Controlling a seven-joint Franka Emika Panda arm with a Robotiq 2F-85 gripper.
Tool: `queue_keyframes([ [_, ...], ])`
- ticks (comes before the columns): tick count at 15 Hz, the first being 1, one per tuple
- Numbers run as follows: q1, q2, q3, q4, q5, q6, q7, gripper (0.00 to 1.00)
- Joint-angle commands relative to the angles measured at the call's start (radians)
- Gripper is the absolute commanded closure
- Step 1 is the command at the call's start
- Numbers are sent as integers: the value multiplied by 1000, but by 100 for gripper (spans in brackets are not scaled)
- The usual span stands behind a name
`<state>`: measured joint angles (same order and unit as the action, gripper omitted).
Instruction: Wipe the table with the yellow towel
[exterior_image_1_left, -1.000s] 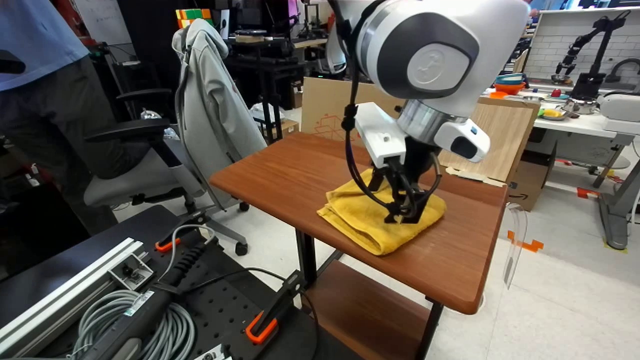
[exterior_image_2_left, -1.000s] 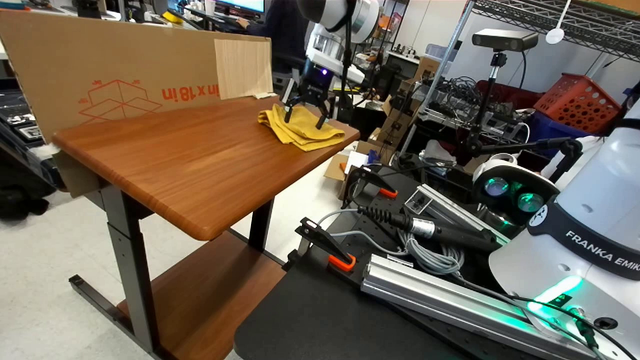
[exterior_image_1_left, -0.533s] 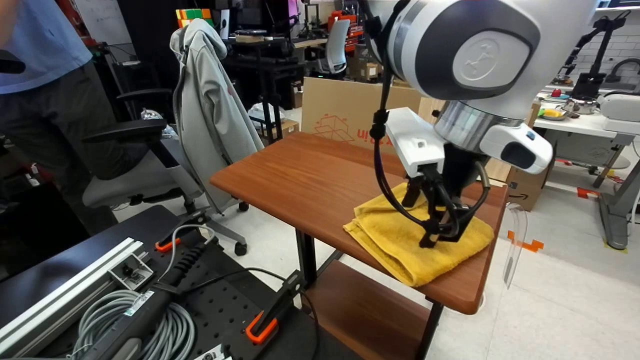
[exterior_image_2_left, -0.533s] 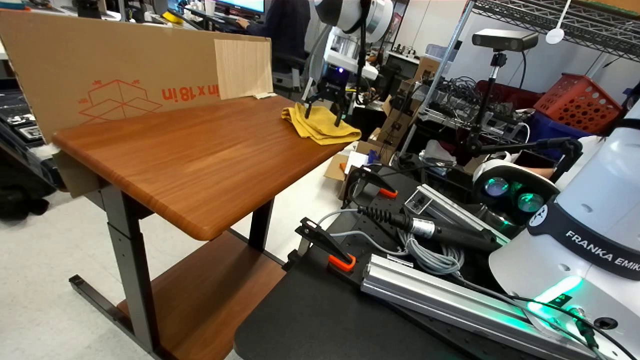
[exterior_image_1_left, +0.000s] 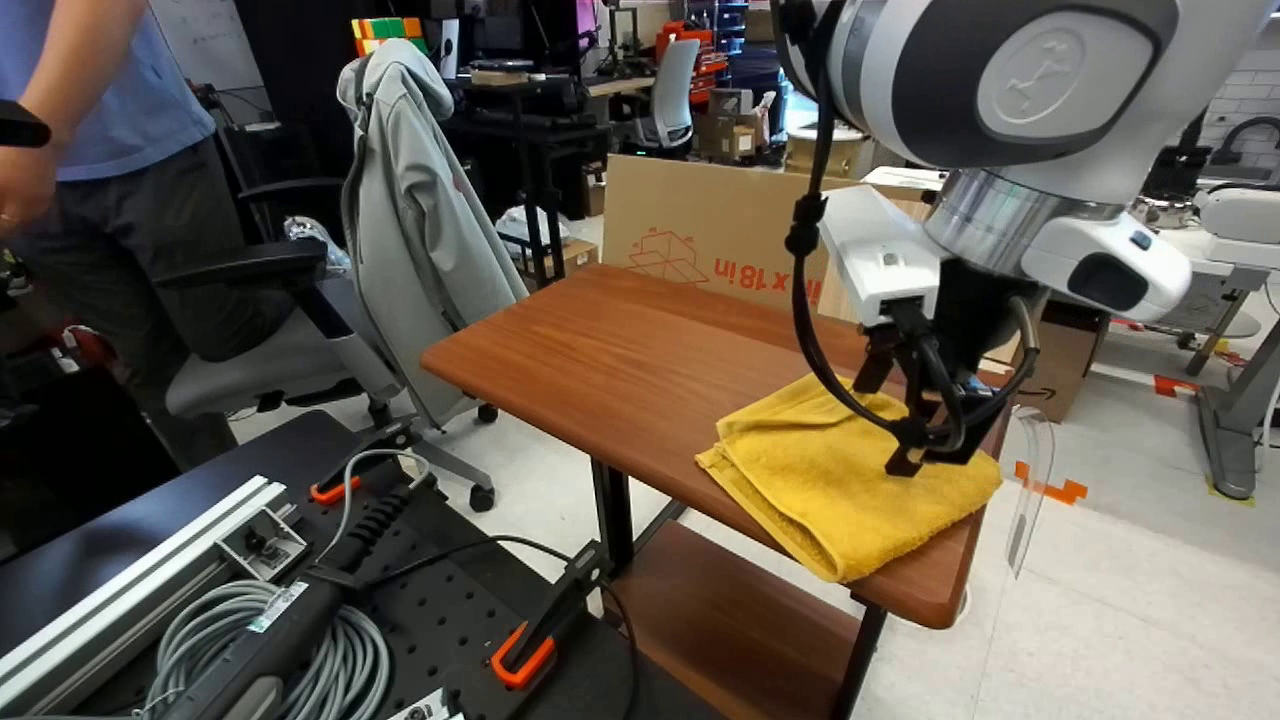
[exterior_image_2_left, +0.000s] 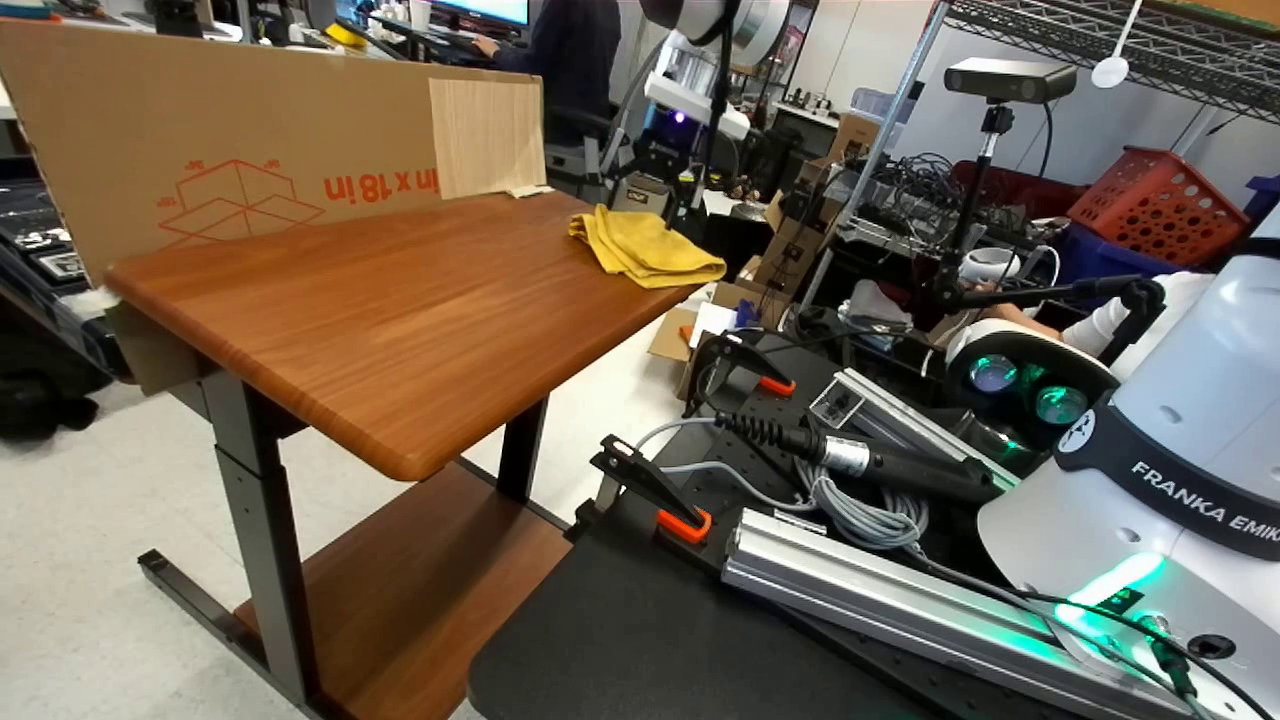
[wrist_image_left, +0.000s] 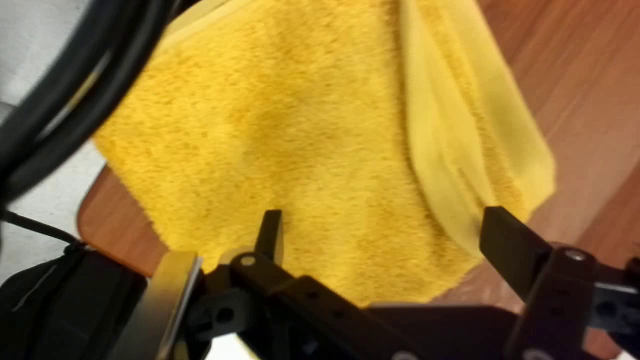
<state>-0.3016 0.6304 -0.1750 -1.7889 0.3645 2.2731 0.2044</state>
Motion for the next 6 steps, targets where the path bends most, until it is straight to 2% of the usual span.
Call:
queue_keyframes([
  [1, -4, -69, 61, -3, 62, -10, -24, 0],
  [3, -8, -127, 82, -24, 96, -18, -34, 0],
  [4, 9, -50, 59, 18, 55, -4, -6, 0],
  [6, 11, -89, 66, 12, 65, -9, -7, 0],
])
